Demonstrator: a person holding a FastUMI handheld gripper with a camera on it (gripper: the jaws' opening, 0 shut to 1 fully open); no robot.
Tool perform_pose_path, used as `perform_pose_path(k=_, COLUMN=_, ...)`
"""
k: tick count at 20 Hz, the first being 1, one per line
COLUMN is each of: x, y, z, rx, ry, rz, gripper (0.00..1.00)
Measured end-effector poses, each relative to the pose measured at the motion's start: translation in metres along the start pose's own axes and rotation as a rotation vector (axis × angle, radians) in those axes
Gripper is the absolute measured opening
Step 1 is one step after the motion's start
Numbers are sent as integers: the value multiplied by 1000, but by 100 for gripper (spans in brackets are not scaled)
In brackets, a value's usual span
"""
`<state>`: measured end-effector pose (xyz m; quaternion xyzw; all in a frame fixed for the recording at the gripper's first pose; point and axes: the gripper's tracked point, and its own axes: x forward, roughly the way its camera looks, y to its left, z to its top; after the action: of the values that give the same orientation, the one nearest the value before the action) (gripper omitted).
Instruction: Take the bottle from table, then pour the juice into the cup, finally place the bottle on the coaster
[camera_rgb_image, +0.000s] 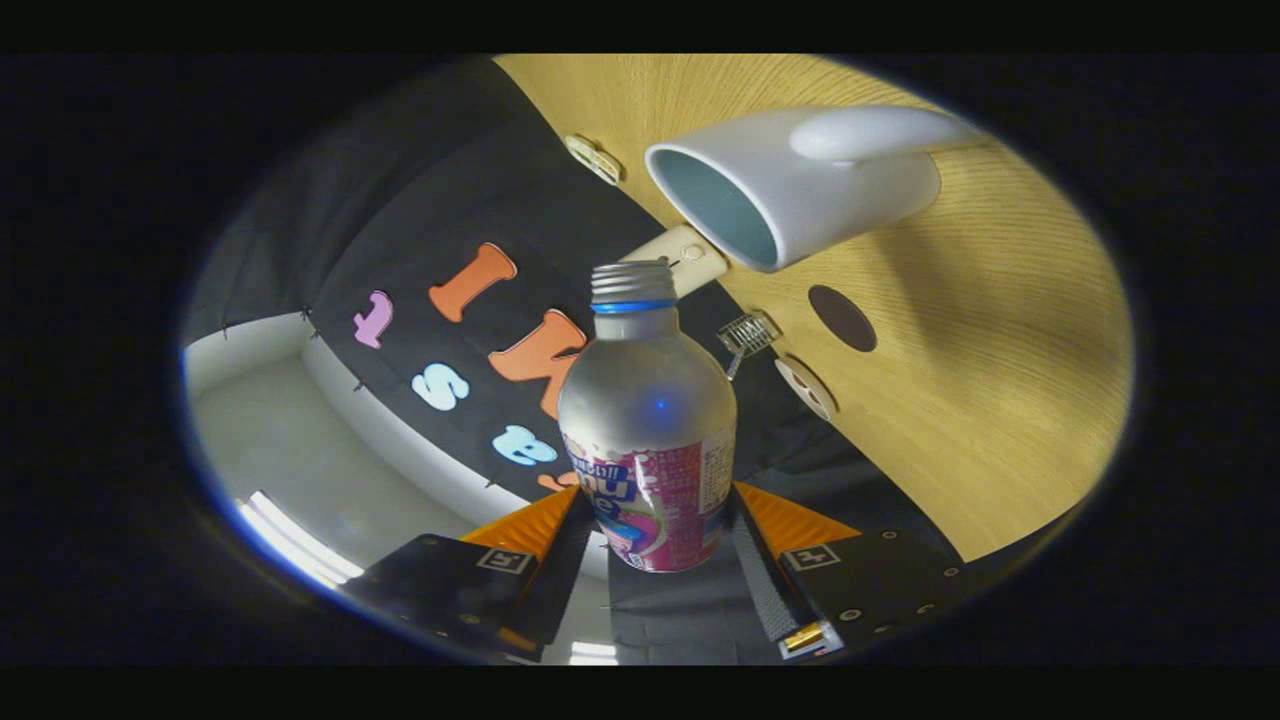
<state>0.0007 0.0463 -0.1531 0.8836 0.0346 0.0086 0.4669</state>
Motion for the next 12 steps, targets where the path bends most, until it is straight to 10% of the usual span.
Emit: perform_pose_path(k=12, x=4, y=-37, z=16, rx=-464, ry=-57, rz=-172, gripper=75)
